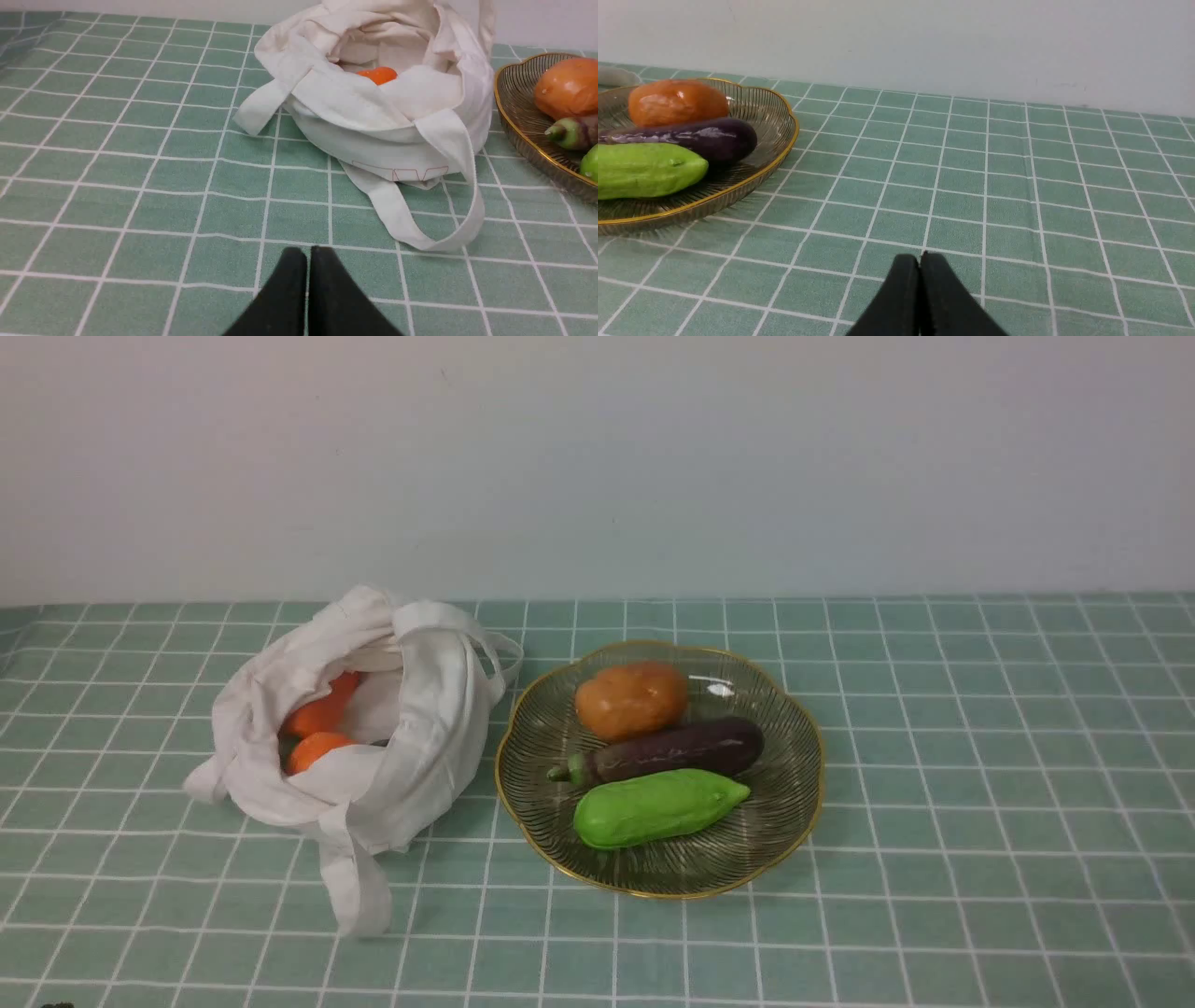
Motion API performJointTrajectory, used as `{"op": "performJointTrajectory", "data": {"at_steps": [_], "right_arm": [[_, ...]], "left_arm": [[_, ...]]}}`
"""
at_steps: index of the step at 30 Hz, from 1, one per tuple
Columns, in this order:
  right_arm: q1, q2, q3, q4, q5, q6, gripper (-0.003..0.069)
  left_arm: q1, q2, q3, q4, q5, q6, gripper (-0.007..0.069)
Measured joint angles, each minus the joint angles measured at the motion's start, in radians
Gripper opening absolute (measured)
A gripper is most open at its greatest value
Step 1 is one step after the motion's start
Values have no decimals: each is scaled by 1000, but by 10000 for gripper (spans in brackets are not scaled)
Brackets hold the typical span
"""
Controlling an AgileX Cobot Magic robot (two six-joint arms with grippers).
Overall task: Take vegetables from cloth bag on blue coffee tablecloth place on plate.
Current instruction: 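Reach into the cloth bag and grasp the pumpkin with the left gripper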
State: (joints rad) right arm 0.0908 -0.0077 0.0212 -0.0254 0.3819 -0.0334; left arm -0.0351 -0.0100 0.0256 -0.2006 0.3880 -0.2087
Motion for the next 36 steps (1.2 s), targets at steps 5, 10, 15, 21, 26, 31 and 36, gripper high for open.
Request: {"op": "performJointTrajectory", "data": {"at_steps": [5,10,15,21,26,31,36], "right_arm": [[0,0,0,0,0,0,-15],[0,0,0,0,0,0,-15],[0,0,0,0,0,0,-15],[0,0,0,0,0,0,-15],[0,0,0,0,0,0,-15],[0,0,0,0,0,0,-15],[0,0,0,0,0,0,-15]], "left_arm": [[0,0,0,-116,0,-55,-8],[0,0,0,-306,0,-111,-8],[0,0,1,-471,-45,-86,-8],[0,0,-39,-545,-30,-5,-8],[1,92,-223,-509,39,68,-8],[1,394,-495,-343,295,100,-8],[1,782,-727,-144,585,159,-8]]}}
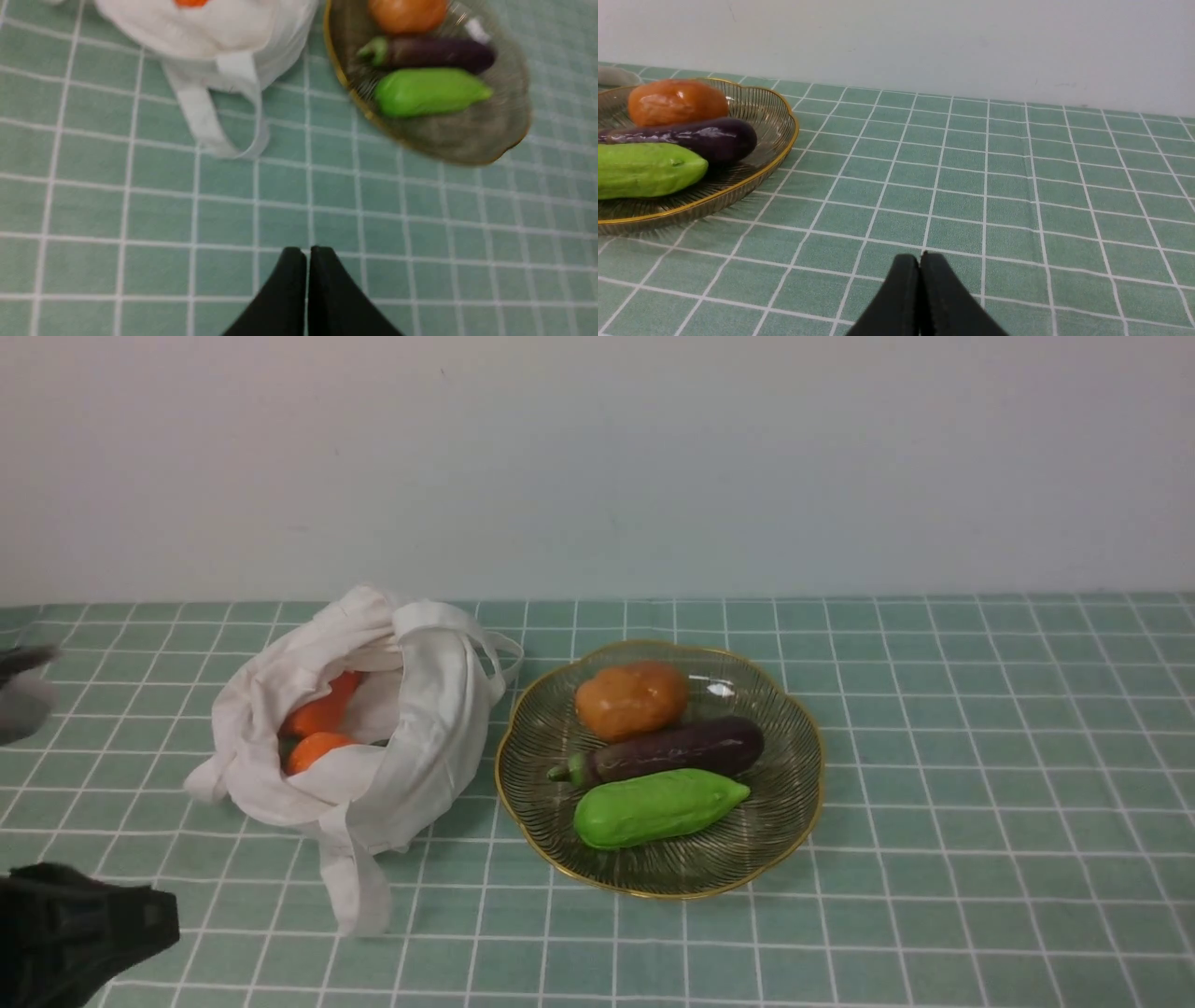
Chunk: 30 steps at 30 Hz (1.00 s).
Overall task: Take vegetables from cloth bag on blue coffee tablecloth place on plate.
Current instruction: 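Reach into the cloth bag and grasp the pumpkin with the left gripper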
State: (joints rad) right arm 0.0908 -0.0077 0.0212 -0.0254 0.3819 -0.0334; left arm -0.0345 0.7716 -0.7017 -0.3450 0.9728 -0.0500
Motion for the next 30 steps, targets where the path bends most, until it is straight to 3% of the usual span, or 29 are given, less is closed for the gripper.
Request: {"op": "performJointTrajectory", "data": {"at_steps": [4,8,13,17,22,30], "right_arm": [[0,0,0,0,0,0,-15],[0,0,0,0,0,0,-15],[0,0,0,0,0,0,-15],[0,0,0,0,0,0,-15],[0,0,0,0,0,0,-15],[0,0,0,0,0,0,-15]], "left_arm": [[0,302,-204,114,72,28,-5],[0,444,-323,144,72,28,25],[0,596,-453,161,65,28,138],[0,701,-516,195,-23,28,303],[0,821,-521,195,-110,50,422],[0,976,-521,170,-152,116,527]]}}
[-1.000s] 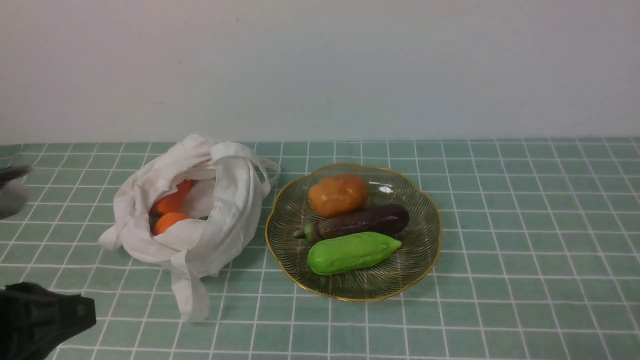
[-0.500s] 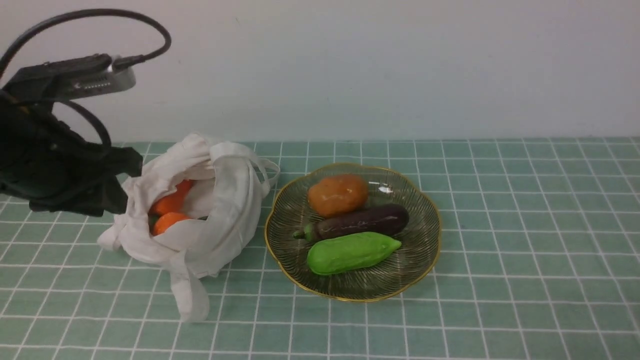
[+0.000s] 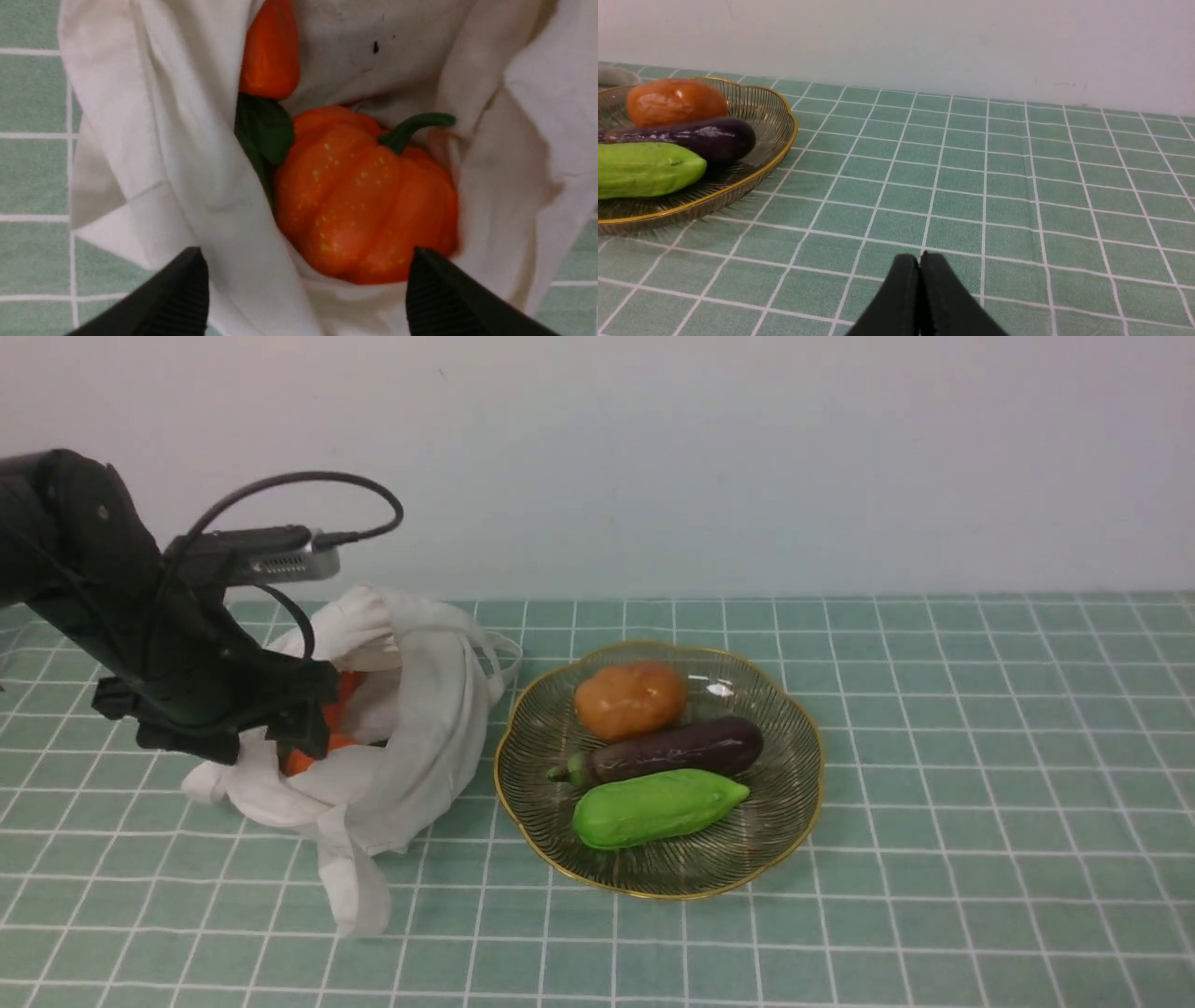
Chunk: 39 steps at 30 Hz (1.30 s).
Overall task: Take vegetables from cloth bag on blue coffee tablecloth place on plate.
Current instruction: 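Reach into the cloth bag and grasp the pumpkin with the left gripper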
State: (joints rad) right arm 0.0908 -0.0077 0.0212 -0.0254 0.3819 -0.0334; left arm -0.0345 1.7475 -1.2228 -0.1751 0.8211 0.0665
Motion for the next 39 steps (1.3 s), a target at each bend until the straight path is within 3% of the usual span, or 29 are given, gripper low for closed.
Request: {"op": "performJointTrajectory", "data": {"at_steps": [4,15,23,28,34,39], "right_arm": [[0,0,0,0,0,0,-15],[0,0,0,0,0,0,-15],[0,0,0,0,0,0,-15],[0,0,0,0,0,0,-15],[0,0,0,0,0,0,-15],[0,0,0,0,0,0,-15]], "left_arm": [[-17,50,-3,-58,-39,57,563],[-76,81,-14,-62,-65,94,570],[-77,81,-155,-1,33,95,570],[-79,83,-218,-67,73,95,570],[-79,151,-219,-82,134,33,570],[-79,205,-226,9,143,-47,570]]}}
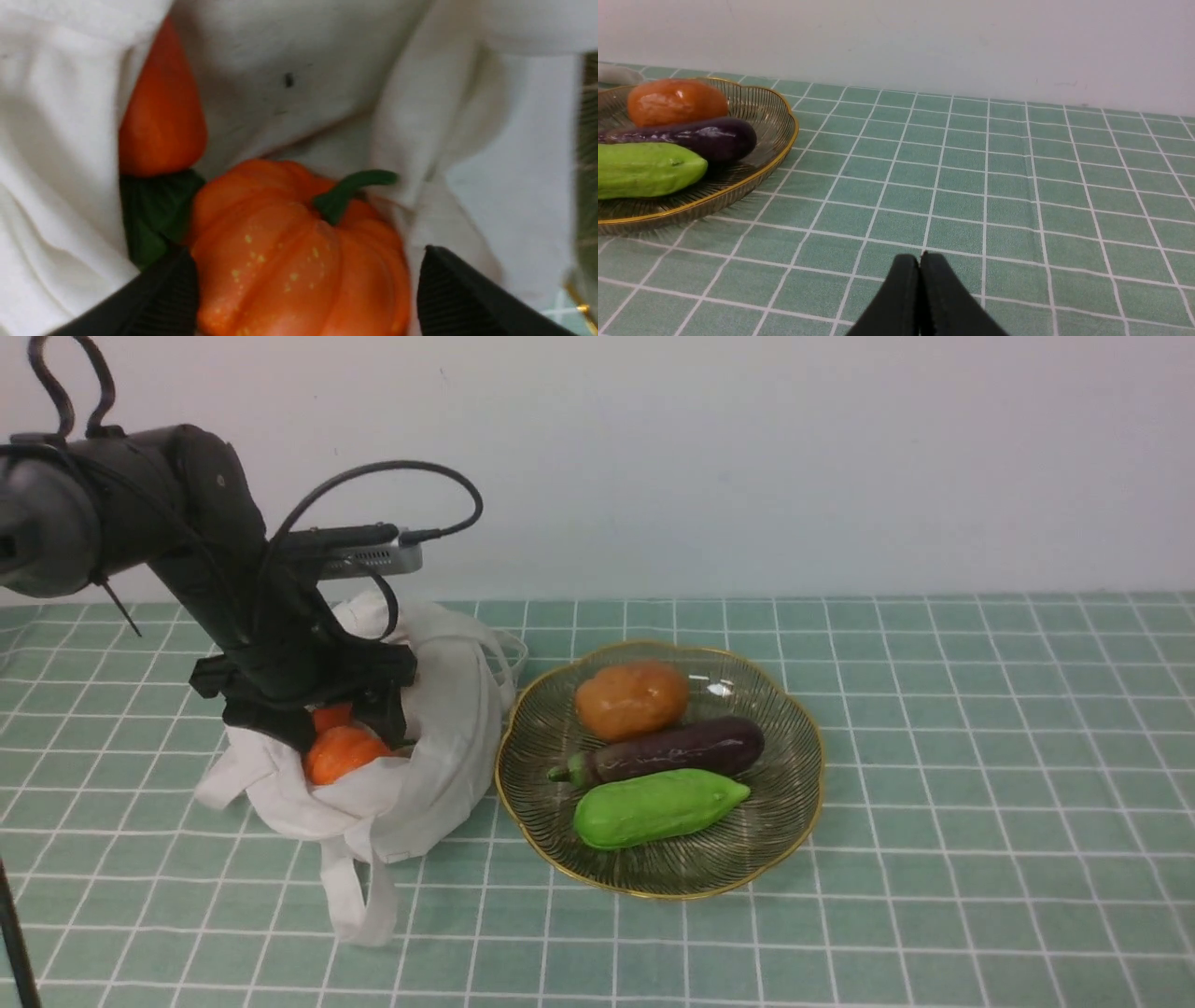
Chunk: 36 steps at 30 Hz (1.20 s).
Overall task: Take vegetables from cloth bag on blue coffee tablecloth place on plate.
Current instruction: 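Reach into the cloth bag and grasp the pumpkin with the left gripper, then move the orange pumpkin from the bag onto the plate with the left gripper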
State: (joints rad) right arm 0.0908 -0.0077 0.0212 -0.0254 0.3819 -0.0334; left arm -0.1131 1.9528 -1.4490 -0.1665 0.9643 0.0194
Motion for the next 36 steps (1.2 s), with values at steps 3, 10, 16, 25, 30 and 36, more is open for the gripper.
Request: {"op": "performJointTrajectory", "data": {"at_steps": [3,10,16,25,30,36], "right_arm": [[0,0,0,0,0,0,-15],[0,0,0,0,0,0,-15],[0,0,0,0,0,0,-15],[0,0,0,0,0,0,-15],[0,0,0,0,0,0,-15],[0,0,0,0,0,0,-15]], "left_arm": [[1,13,-6,14,1,-27,570],[0,19,-9,17,1,-37,569],[0,23,-14,17,24,-38,519],[0,18,-17,19,30,-35,519],[0,-15,-2,23,30,-35,518],[0,-88,0,23,8,-35,517]]}}
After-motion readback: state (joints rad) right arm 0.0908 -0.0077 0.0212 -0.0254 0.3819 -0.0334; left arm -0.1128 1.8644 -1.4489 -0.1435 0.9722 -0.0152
